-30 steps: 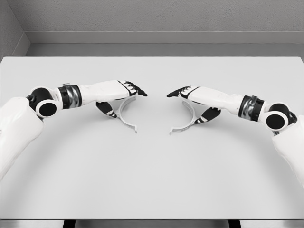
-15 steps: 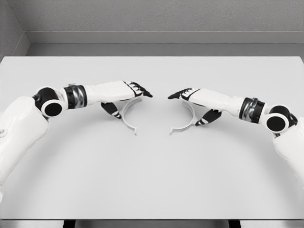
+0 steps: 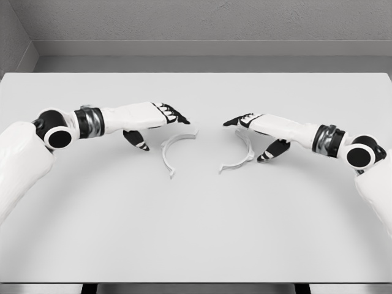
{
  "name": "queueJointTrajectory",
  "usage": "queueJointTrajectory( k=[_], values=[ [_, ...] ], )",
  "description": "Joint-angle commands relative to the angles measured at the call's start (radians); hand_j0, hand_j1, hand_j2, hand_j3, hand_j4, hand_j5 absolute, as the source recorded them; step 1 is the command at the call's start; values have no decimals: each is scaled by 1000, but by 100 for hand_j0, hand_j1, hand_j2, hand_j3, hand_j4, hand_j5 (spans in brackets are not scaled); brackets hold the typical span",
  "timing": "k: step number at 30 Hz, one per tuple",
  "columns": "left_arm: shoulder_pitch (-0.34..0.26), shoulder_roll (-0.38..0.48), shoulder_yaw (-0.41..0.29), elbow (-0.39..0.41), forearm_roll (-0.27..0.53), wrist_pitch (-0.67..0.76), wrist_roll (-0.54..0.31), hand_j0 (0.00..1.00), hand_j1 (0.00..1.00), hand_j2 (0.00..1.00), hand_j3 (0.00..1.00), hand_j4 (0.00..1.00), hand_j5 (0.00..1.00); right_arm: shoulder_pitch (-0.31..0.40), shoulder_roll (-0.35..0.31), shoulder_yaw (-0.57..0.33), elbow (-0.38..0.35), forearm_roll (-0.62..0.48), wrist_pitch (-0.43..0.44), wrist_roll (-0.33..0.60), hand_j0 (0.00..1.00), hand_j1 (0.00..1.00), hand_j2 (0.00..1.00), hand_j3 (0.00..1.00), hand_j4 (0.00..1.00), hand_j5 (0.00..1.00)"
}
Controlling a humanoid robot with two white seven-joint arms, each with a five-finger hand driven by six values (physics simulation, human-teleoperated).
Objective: Assemble PVC drainage pipe clamps
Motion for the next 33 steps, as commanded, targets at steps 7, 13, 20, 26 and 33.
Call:
queueJointTrajectory(
  k=[7,13,20,26,33],
  values=[
    [6,99,0,-128,12,3,-1,100,100,100,100,100,100,-15,11,2,46,-1,2,0,100,100,100,100,100,100],
    [38,79,-5,-154,12,3,-2,100,100,100,100,100,100,-17,38,2,43,14,2,0,100,100,100,100,100,100],
    [51,79,-13,-185,23,3,-1,100,100,100,100,100,100,-23,45,2,33,13,2,0,100,100,100,100,100,100],
    [69,81,-17,-218,30,3,-1,100,100,100,100,100,100,-29,53,5,33,13,2,0,100,100,100,100,100,100],
    [78,60,-37,-229,30,3,-1,100,100,100,100,100,100,-31,62,9,33,13,2,0,100,100,100,100,100,100]
  ],
)
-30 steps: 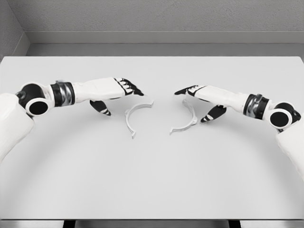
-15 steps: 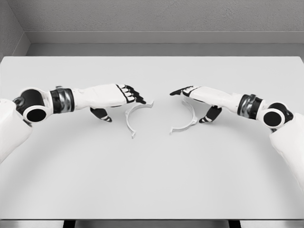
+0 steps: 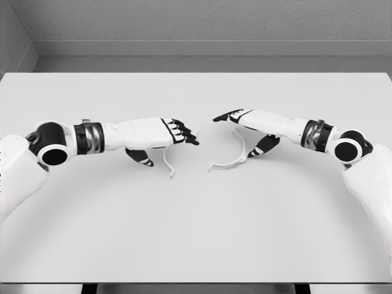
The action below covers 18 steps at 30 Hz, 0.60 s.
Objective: Assemble PVC drainage pipe clamps
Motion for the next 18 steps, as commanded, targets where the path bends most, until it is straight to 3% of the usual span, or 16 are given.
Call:
queueJointTrajectory(
  k=[1,10,18],
  values=[
    [0,-14,-7,-3,7,2,1,100,100,100,100,100,100,0,-4,-1,3,-8,3,0,100,100,100,100,100,100],
    [-2,-40,-26,-3,5,2,1,100,100,100,100,100,100,-46,-35,-10,89,-8,3,0,100,100,100,100,100,100],
    [-2,-54,-30,0,4,2,-1,100,100,100,100,100,100,-83,7,0,121,15,3,0,100,100,100,100,100,100]
  ],
)
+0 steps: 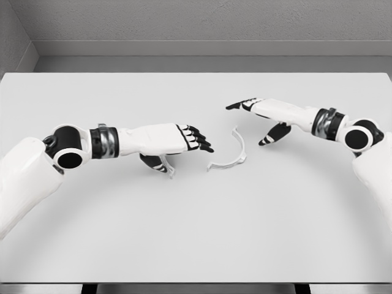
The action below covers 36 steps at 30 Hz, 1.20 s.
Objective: Assemble PVC drainage pipe clamps
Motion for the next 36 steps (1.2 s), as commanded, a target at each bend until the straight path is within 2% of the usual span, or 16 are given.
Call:
queueJointTrajectory(
  k=[1,4,12,27,36],
  values=[
    [0,-3,-4,3,5,2,1,100,100,100,100,100,100,-2,26,2,29,11,2,0,100,100,100,100,100,100],
    [0,-2,-6,13,-4,2,1,100,100,100,100,100,100,-15,51,2,61,15,2,0,100,100,100,100,100,100],
    [-2,-3,-12,27,-7,2,0,100,100,100,100,100,100,-20,68,2,74,18,2,0,100,100,100,100,100,100],
    [-23,-37,-44,23,-4,2,1,100,100,100,100,100,100,-20,108,2,71,25,2,0,100,100,100,100,100,100],
    [-51,-68,-73,23,-5,2,1,100,100,100,100,100,100,-25,105,-6,74,25,2,0,100,100,100,100,100,100]
  ],
)
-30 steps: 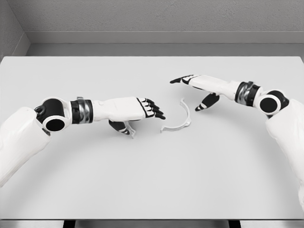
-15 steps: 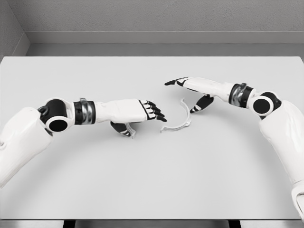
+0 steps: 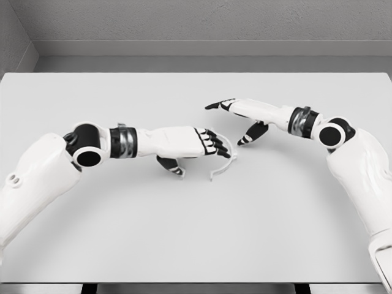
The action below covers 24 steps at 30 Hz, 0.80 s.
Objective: Assemble PVC drainage pipe clamps
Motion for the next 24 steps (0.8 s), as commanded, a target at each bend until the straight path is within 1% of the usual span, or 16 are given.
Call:
queueJointTrajectory(
  k=[1,2,4,7,9,11,12,13,14,15,16,18,19,20,22,24],
  values=[
    [0,-3,-4,1,5,2,1,100,100,100,100,100,100,-2,-5,-7,2,-8,3,0,100,100,100,100,100,100],
    [0,-3,-4,-1,5,2,-1,100,100,100,100,100,100,-2,-10,-10,7,-9,3,0,100,100,100,100,100,100],
    [0,8,-1,-1,5,2,-2,100,100,100,100,100,100,0,-51,-30,16,-9,3,0,100,100,100,100,100,100],
    [-2,31,11,-7,5,2,-7,100,100,100,100,100,100,2,-59,-40,16,-8,3,0,100,100,100,100,100,100],
    [-3,81,20,-10,5,2,-10,100,100,100,100,100,100,0,-59,-40,16,-8,3,0,100,100,100,100,100,100],
    [-3,150,69,-13,7,2,-15,100,100,100,100,100,100,-5,-61,-40,13,-9,3,0,100,100,100,100,100,100],
    [0,184,106,-35,11,2,-15,100,100,100,100,100,100,-17,-82,-41,12,-11,3,0,100,100,100,100,100,100],
    [6,222,146,-64,14,2,-15,100,100,100,100,100,100,-18,-94,-70,7,-12,3,0,100,100,100,100,100,100],
    [11,264,172,-91,19,2,-15,100,100,100,100,100,100,-20,-94,-83,7,-11,3,0,100,100,100,100,100,100],
    [11,322,197,-120,60,2,-15,100,100,100,100,100,100,-25,-94,-84,7,-14,3,0,100,100,100,100,100,100],
    [11,374,241,-130,114,2,-15,100,100,100,100,100,100,-26,-96,-93,9,-17,3,0,100,100,100,100,100,100],
    [12,463,295,-133,229,2,-13,100,100,100,100,100,100,-32,-105,-98,7,-15,3,0,100,100,100,100,100,100],
    [12,517,306,-133,276,2,-13,100,100,100,100,100,100,-44,-108,-98,9,-15,3,0,100,100,100,100,100,100],
    [12,543,318,-131,298,2,-12,100,100,100,100,100,100,-52,-116,-99,10,-15,3,0,100,100,100,100,100,100],
    [12,557,333,-131,327,2,-12,100,100,100,100,100,100,-64,-150,-99,9,-12,3,0,100,100,100,100,100,100],
    [17,557,326,-134,344,2,-13,100,100,100,100,100,100,-72,-145,-99,5,-14,3,0,100,100,100,100,100,100]
  ],
)
